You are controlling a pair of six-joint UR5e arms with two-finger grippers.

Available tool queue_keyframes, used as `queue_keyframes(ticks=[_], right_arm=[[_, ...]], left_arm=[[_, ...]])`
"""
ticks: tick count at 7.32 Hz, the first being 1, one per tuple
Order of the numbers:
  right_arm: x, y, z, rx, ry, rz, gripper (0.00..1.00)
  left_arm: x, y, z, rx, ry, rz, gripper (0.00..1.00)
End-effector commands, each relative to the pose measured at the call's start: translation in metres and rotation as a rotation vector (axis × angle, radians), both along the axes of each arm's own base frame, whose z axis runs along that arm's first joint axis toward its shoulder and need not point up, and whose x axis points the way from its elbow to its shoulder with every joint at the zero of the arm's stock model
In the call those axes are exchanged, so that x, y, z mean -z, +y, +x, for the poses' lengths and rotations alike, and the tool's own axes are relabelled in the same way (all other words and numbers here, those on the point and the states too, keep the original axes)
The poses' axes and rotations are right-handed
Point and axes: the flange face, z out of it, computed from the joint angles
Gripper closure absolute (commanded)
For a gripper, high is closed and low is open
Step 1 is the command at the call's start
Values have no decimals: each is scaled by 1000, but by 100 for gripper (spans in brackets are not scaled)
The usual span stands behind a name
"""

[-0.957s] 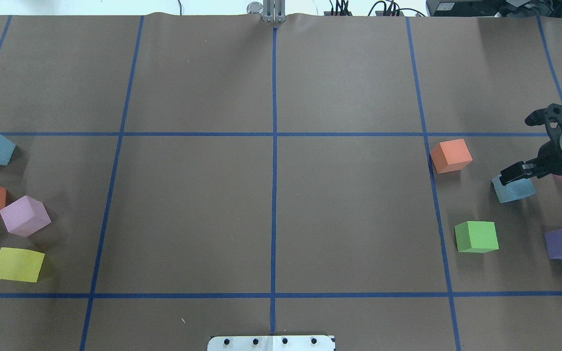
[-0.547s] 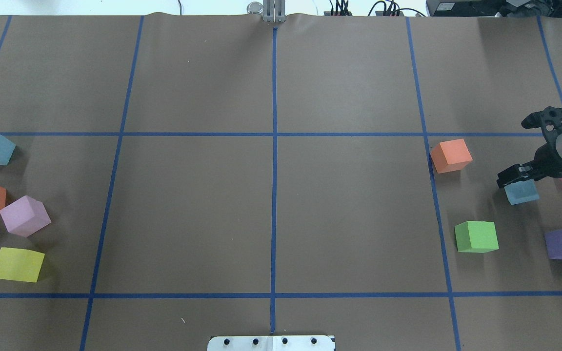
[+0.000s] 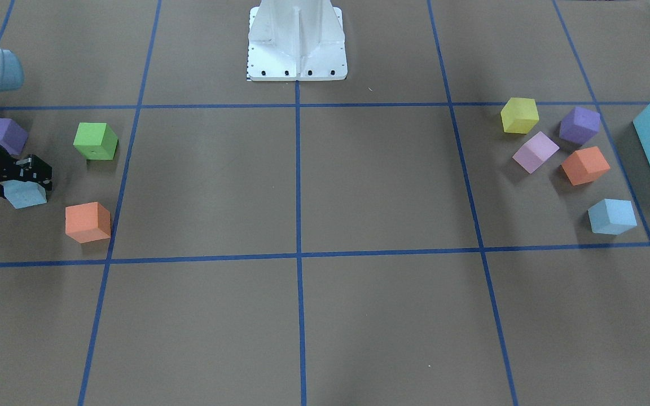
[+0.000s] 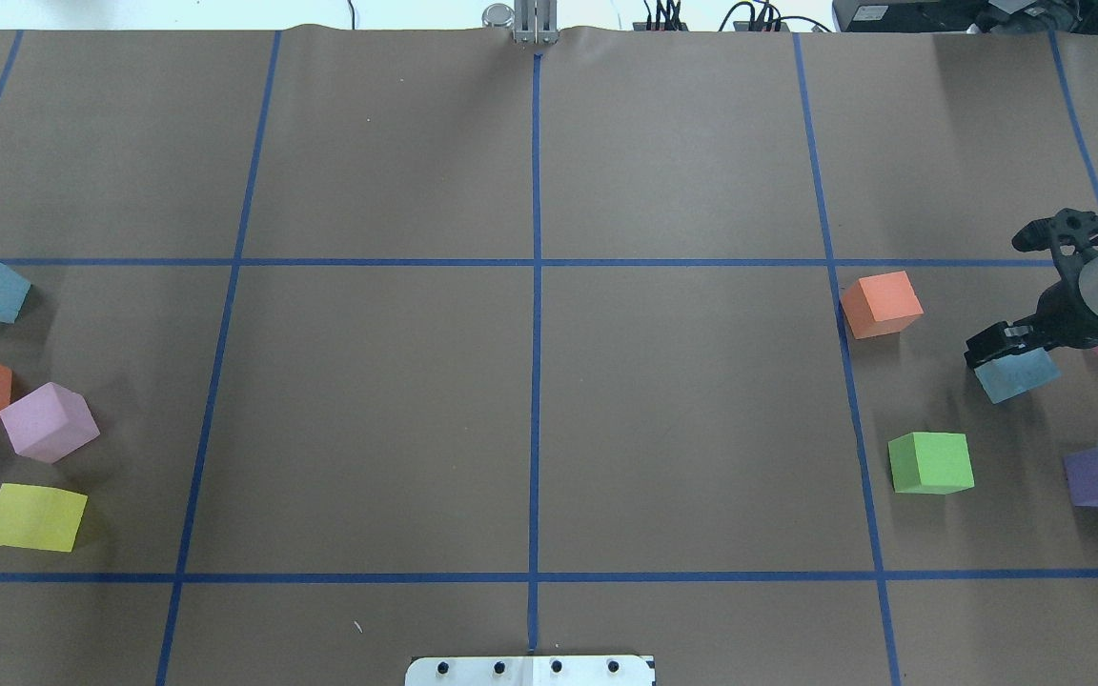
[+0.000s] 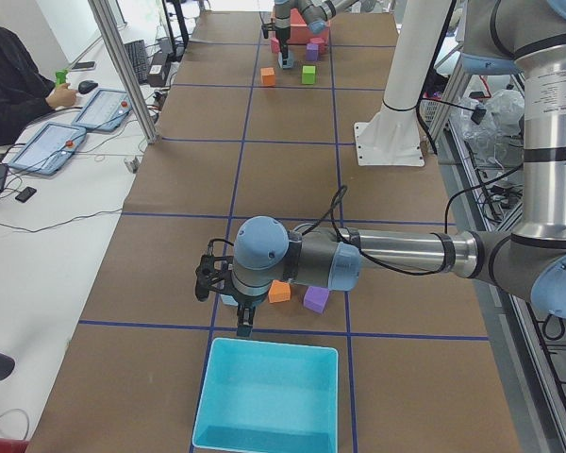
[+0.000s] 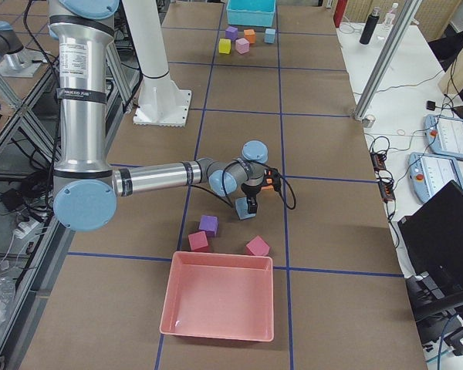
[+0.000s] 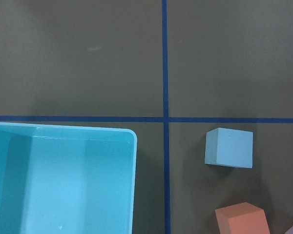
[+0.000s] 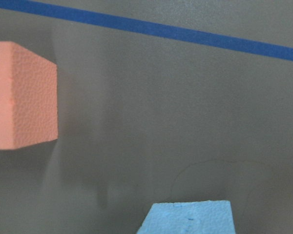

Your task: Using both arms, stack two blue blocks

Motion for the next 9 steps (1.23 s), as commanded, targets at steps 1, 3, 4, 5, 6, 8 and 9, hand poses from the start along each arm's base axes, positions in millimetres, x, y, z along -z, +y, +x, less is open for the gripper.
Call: queue_keyframes(ticks=[1, 3, 4, 5, 6, 8, 9], right_arm=[[2, -4, -3, 0, 1, 5, 28], [1, -4, -6, 2, 3, 4, 36], [1, -4, -6, 4, 3, 4, 44], [6, -4, -6, 8, -10, 8, 45], [25, -5, -7, 15, -36, 15, 45], [96, -38, 35, -39, -110, -94, 45], [146, -46, 29, -36, -106, -115, 45]], left_arm=[[-1, 0, 0, 0, 0, -3, 2], [-1, -1, 0, 0, 0, -3, 2], [-1, -1, 0, 0, 0, -3, 2], [-1, -1, 0, 0, 0, -3, 2], [-1, -1, 0, 0, 0, -3, 2], [-2, -1, 1, -2, 1, -4, 2], [-2, -1, 1, -1, 1, -5, 2]])
